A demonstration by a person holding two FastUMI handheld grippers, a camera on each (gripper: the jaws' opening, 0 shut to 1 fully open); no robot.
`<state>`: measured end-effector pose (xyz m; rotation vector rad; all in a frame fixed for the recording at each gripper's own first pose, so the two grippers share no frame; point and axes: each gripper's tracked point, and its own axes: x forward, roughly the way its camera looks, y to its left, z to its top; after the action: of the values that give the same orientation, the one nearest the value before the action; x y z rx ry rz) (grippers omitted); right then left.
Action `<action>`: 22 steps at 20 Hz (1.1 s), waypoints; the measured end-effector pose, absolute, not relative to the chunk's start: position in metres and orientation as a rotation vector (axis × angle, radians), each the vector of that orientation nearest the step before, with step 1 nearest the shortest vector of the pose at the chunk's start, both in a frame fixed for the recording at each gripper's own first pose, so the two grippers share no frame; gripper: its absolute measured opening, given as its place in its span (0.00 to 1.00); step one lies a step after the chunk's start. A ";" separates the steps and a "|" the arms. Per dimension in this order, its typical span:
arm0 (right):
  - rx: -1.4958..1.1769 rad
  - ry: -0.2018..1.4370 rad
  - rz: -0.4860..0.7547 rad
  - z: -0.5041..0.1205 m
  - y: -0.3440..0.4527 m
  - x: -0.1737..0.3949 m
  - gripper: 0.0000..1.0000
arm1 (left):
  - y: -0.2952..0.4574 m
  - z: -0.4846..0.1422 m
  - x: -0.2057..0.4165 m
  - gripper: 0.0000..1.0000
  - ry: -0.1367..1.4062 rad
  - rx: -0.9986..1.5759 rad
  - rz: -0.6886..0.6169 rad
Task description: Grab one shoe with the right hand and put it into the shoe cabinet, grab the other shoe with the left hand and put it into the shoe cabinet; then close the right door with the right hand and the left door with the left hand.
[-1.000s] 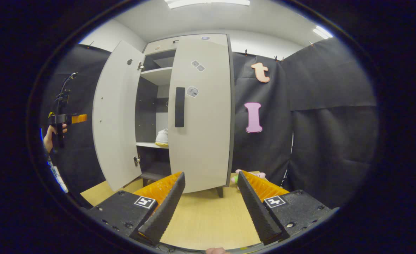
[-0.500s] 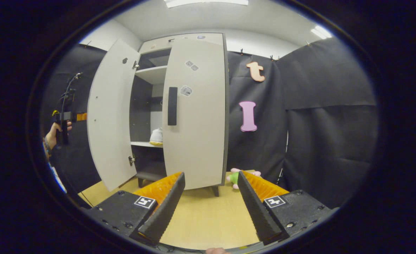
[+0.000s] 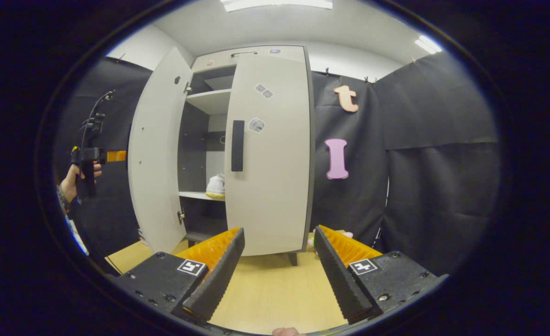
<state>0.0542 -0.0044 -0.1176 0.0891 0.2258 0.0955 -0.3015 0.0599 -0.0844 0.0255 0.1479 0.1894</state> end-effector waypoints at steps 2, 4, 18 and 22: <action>0.089 0.228 0.088 -0.118 -0.008 0.052 0.97 | 0.044 -0.086 -0.295 0.85 0.143 0.010 0.153; 0.092 0.230 0.077 -0.119 -0.014 0.053 0.97 | 0.028 -0.087 -0.285 0.85 0.136 -0.006 0.121; 0.112 0.226 -0.014 -0.120 -0.058 0.042 0.97 | -0.071 -0.087 -0.256 0.85 0.118 -0.031 0.005; 0.112 0.210 0.026 -0.110 -0.039 0.049 0.94 | -0.084 -0.084 -0.295 0.86 0.127 -0.049 -0.001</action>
<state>0.0493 -0.0387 -0.1101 0.1117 0.2099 0.0263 -0.2953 -0.0835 -0.0841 -0.0487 0.1268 -0.0012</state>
